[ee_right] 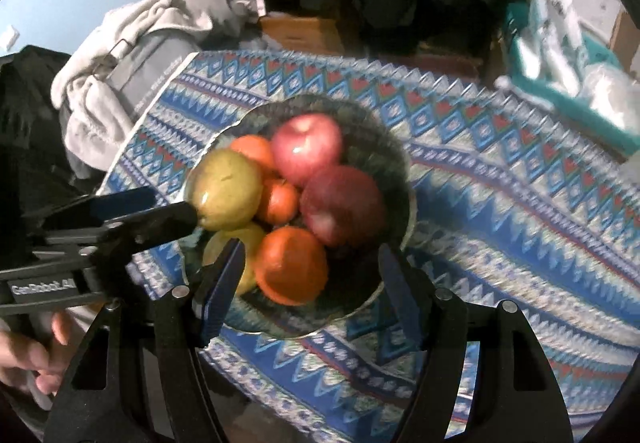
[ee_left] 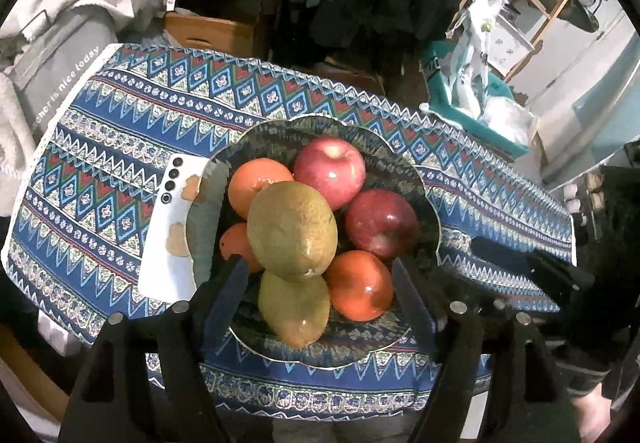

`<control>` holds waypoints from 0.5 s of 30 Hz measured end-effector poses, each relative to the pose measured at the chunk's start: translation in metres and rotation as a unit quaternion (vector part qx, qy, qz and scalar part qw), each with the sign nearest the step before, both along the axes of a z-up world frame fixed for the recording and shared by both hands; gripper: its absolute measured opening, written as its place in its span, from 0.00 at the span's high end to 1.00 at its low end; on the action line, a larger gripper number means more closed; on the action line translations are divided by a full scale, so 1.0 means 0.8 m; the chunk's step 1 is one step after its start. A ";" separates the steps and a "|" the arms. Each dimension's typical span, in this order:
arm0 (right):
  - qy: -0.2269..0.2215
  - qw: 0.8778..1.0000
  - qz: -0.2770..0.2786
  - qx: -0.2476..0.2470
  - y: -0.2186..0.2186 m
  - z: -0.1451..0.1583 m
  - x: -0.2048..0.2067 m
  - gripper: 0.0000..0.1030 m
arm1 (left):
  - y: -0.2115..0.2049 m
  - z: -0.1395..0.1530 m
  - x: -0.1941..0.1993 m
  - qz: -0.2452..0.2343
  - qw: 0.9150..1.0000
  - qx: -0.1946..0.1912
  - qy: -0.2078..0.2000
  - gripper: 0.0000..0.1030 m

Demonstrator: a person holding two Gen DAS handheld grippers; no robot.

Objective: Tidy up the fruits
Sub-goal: 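Open both grippers and withdraw them up from the bowl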

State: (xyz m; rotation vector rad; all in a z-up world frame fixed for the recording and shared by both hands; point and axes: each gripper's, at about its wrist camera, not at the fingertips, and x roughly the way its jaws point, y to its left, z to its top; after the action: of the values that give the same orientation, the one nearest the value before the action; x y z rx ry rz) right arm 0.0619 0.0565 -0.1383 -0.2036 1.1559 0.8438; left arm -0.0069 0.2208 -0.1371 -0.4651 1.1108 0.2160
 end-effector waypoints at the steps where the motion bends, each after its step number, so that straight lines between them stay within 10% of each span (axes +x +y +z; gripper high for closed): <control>1: -0.004 1.000 -0.002 0.000 -0.002 0.004 0.001 0.31 | 0.000 0.003 -0.001 0.000 1.000 0.001 -0.002 0.26; 15: -0.066 0.997 -0.041 0.022 -0.045 0.076 0.009 0.31 | -0.019 0.067 -0.015 -0.014 0.998 0.024 -0.061 0.22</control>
State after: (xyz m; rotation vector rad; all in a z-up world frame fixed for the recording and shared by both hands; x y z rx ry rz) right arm 0.0693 0.0205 -0.0773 -0.1718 1.0135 0.7719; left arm -0.0189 0.2055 -0.0839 -0.4150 0.9909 0.1864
